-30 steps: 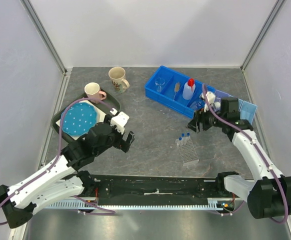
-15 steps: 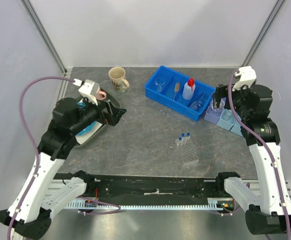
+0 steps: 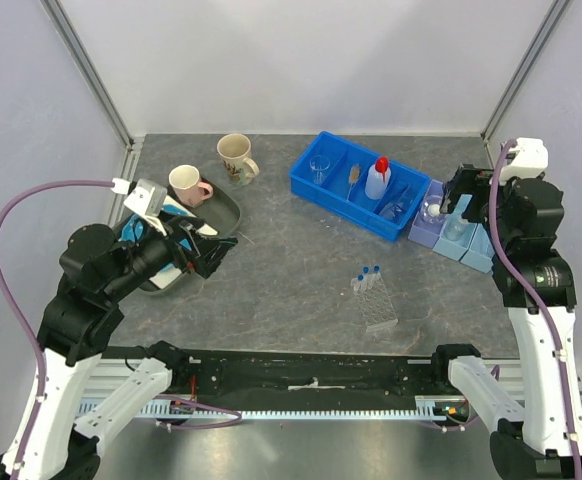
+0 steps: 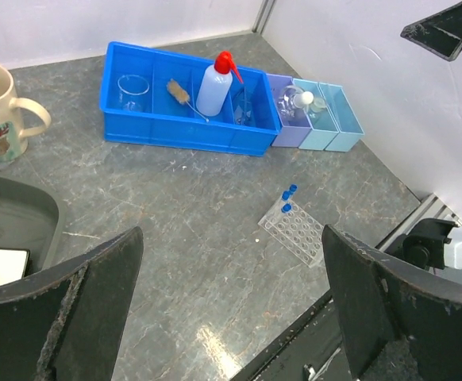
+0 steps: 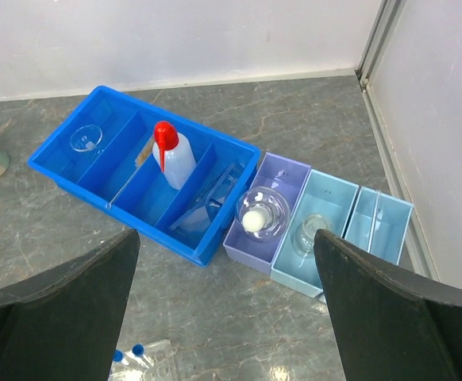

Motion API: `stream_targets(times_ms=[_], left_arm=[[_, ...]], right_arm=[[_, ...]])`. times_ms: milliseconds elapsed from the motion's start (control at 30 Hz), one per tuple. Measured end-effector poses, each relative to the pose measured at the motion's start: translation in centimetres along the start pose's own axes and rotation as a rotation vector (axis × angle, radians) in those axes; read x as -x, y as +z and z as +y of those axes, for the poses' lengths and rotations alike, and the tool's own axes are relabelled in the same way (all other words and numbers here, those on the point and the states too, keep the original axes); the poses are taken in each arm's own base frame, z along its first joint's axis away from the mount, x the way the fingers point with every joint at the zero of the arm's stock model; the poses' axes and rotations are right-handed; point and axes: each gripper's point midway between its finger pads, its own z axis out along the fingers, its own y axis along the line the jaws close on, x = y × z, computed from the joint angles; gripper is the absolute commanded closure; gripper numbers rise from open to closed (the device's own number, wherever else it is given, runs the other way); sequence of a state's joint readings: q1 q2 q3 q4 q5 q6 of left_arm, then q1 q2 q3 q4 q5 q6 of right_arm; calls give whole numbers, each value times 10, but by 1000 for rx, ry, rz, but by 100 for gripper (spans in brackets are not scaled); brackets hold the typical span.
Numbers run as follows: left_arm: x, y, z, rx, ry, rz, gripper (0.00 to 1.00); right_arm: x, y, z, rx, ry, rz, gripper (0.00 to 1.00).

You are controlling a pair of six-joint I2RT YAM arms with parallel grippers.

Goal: Organize the chemistry lab equipment

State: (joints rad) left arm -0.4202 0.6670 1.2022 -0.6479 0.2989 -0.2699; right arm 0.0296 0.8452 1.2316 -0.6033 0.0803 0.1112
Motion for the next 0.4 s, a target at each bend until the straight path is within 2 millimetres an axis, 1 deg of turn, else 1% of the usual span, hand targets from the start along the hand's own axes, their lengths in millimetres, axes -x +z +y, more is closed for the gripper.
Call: stream_targets(times_ms=[167, 333, 400], left_arm=[[-8, -6, 0, 5, -6, 18, 0], [-15, -14, 0, 9, -9, 29, 0], [-15, -18, -1, 9, -7, 22, 0]], right_arm=[[1, -9, 1, 12, 2, -9, 2], [-1, -12, 1, 24, 5, -3, 2], [-3, -13, 5, 48, 5, 9, 2]])
